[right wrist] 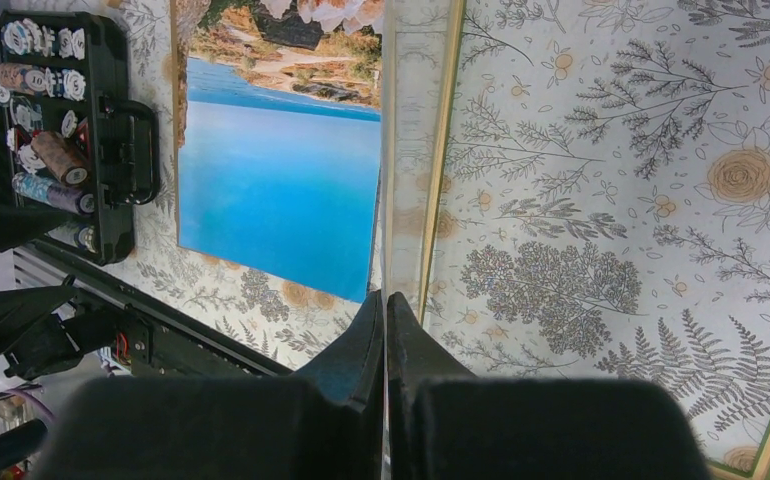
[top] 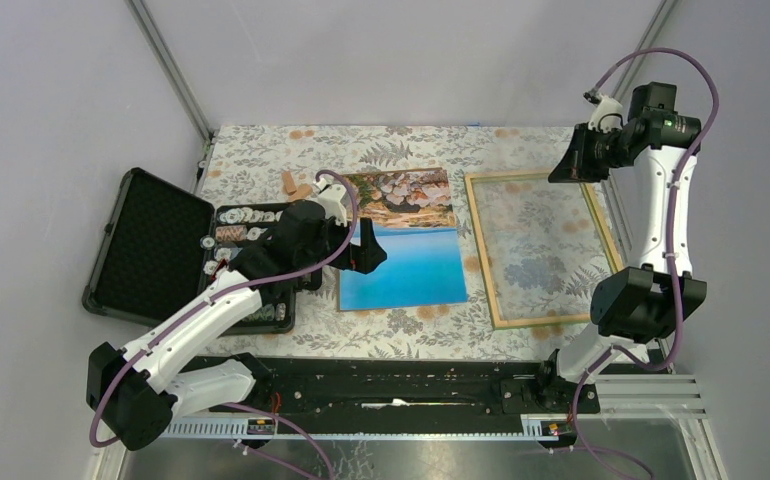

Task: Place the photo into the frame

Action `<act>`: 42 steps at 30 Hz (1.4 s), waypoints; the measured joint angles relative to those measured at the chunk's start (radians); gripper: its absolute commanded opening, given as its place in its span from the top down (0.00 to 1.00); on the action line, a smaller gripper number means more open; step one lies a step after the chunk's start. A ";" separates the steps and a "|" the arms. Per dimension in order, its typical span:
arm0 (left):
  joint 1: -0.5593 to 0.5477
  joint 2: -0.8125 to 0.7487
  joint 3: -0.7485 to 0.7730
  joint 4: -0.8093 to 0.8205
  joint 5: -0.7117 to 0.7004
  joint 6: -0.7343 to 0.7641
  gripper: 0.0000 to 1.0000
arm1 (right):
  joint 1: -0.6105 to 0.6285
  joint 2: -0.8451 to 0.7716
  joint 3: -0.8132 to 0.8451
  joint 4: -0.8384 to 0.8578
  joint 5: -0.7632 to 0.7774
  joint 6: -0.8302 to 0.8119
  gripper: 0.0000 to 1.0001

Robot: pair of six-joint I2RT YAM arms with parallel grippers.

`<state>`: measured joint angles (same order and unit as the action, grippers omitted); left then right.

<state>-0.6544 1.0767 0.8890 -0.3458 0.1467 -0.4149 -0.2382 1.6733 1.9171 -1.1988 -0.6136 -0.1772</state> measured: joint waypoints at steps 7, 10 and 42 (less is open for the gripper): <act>0.000 0.000 -0.009 0.002 0.000 0.000 0.01 | 0.010 0.005 -0.004 0.015 0.000 0.002 1.00; 0.000 0.000 -0.011 0.002 0.001 0.000 0.01 | 0.010 0.011 -0.010 0.027 0.000 0.005 1.00; 0.002 0.000 -0.013 0.003 0.007 0.000 0.01 | 0.011 0.005 -0.109 0.151 -0.027 0.063 1.00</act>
<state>-0.6525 1.0767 0.8764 -0.3431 0.1535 -0.4149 -0.2272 1.6779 1.8076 -1.0481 -0.6407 -0.1143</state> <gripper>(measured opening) 0.987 0.019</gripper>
